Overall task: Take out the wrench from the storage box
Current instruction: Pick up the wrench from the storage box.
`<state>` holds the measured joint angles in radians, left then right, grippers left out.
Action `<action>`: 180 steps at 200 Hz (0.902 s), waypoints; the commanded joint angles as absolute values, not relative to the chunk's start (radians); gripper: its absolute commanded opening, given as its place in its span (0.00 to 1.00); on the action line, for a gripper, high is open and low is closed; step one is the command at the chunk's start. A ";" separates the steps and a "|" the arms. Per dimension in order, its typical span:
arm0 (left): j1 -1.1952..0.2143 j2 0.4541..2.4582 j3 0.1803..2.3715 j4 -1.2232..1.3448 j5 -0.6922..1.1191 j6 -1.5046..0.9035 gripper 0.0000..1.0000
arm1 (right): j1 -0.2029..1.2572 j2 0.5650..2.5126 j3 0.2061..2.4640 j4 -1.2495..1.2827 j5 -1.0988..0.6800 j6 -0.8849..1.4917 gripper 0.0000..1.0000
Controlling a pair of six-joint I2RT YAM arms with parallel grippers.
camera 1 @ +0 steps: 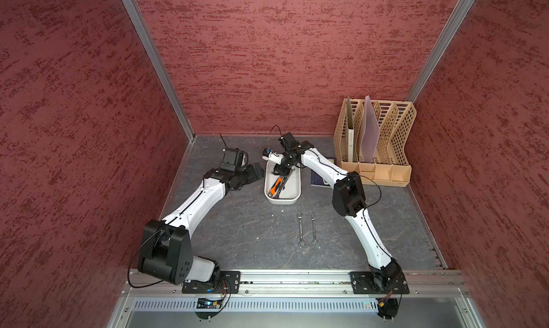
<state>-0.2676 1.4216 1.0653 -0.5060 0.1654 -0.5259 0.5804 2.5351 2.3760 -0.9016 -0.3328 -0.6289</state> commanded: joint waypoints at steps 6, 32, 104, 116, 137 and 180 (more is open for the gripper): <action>-0.265 1.432 1.061 -0.509 0.144 -0.524 1.00 | 0.584 2.590 2.409 -0.858 -0.325 -0.683 0.37; -0.266 1.431 1.059 -0.511 0.141 -0.524 1.00 | 0.580 2.634 2.464 -0.881 -0.308 -0.690 0.37; -0.266 1.441 1.050 -0.509 0.140 -0.528 1.00 | 0.573 2.666 2.478 -0.864 -0.270 -0.687 0.39; -0.265 1.445 1.052 -0.507 0.142 -0.529 1.00 | 0.574 2.665 2.477 -0.870 -0.269 -0.687 0.39; -0.265 1.454 1.055 -0.504 0.146 -0.532 1.00 | 0.573 2.657 2.467 -0.877 -0.261 -0.692 0.39; -0.265 1.459 1.057 -0.503 0.152 -0.537 1.00 | 0.574 2.663 2.461 -0.868 -0.200 -0.716 0.48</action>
